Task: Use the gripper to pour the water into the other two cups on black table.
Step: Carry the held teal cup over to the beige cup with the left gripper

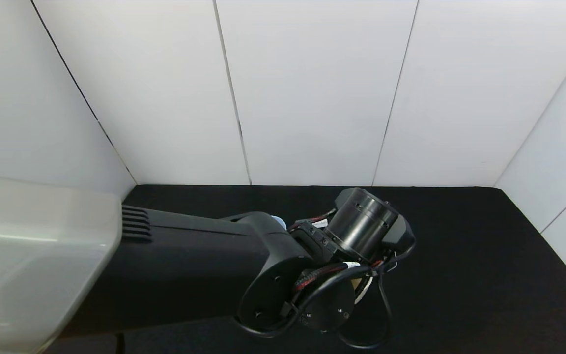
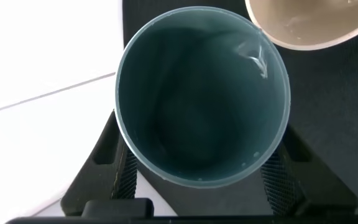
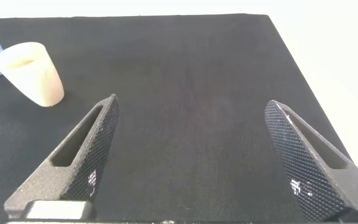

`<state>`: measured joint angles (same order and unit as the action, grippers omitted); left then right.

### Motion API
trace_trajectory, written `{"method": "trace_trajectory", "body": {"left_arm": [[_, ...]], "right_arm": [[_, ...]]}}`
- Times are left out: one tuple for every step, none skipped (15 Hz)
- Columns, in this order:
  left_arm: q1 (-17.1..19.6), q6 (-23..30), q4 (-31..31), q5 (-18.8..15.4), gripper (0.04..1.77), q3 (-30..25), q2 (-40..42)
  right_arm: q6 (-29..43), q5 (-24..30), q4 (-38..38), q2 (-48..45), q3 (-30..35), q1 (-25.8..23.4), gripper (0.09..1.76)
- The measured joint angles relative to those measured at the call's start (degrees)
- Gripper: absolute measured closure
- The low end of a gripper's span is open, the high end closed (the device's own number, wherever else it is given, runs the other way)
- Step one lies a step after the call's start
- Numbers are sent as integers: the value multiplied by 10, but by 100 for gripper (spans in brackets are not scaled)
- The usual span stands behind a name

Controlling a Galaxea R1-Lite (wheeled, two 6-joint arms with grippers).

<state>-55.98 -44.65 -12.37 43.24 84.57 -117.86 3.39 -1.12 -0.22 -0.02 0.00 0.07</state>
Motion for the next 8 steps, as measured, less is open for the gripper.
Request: {"method": "trace_trajectory", "body": {"left_arm": [[0,-10,0,3,69,2,-1],[0,-18,0,8,69,4,-3],[0,-28,-1,10,69,7,-5],[0,-40,-1,12,69,11,-7],[0,-56,-1,12,69,17,-9],[0,-72,-5,16,69,25,-10],[0,-84,-14,25,69,35,-12],[0,-90,-26,32,69,47,-15]], "right_arm": [[0,0,0,0,0,0,14],[0,0,0,0,0,0,14],[0,0,0,0,0,0,14],[0,0,0,0,0,0,14],[0,0,0,0,0,0,14],[0,0,0,0,0,0,14],[0,0,0,0,0,0,14],[0,0,0,0,0,0,14]]}}
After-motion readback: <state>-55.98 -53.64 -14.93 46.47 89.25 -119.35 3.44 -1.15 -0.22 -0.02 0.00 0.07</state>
